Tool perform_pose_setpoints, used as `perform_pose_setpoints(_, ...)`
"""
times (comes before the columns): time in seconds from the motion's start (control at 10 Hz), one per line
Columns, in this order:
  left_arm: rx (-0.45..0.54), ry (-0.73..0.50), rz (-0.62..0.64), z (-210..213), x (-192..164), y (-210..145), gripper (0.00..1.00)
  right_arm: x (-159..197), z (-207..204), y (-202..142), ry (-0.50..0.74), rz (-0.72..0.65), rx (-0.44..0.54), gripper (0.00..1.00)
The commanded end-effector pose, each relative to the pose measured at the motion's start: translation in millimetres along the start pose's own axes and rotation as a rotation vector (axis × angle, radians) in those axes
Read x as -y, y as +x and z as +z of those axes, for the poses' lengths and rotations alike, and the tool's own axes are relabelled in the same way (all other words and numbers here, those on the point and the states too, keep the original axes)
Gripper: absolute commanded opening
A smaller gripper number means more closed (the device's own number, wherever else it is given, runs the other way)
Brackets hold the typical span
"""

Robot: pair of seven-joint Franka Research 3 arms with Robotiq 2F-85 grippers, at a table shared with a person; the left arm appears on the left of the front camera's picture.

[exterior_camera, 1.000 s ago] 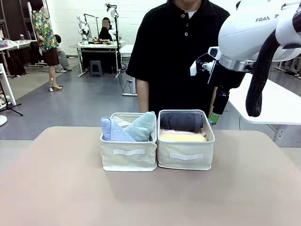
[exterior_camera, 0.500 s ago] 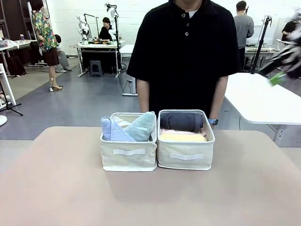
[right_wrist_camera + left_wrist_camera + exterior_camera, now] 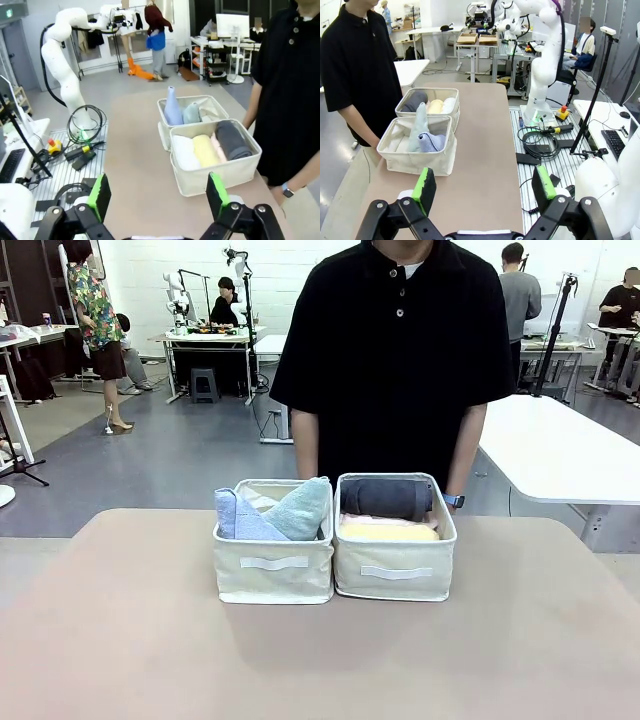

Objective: Sort the towels based on their folding style.
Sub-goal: Pick up another triangle-folded towel from the table and place it in the left Fabric basket.

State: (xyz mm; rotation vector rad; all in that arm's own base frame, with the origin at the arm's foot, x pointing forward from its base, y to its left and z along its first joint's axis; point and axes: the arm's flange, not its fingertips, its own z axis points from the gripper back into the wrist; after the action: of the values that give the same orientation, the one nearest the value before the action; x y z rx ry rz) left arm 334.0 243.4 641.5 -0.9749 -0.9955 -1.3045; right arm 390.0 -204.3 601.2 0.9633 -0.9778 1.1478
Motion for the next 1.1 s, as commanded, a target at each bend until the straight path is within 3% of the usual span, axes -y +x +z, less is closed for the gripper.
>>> perform_pose_setpoints(0.0,0.009,0.004,-0.006,4.8,1.6,1.4,1.00,13.5,16.0,4.1,0.023,0.034,0.002,1.00)
perform_pose_setpoints(0.1,0.009,0.004,-0.006,4.8,1.6,1.4,1.00,13.7,21.3,1.9,0.025,0.019,0.037,1.00)
perform_pose_setpoints(0.2,0.009,0.004,-0.006,4.8,1.6,1.4,1.00,8.6,5.6,-7.5,0.011,0.000,0.006,1.00)
perform_pose_setpoints(1.0,0.009,0.004,-0.006,4.8,1.6,1.4,1.00,8.6,5.6,-7.5,0.011,0.000,0.006,1.00)
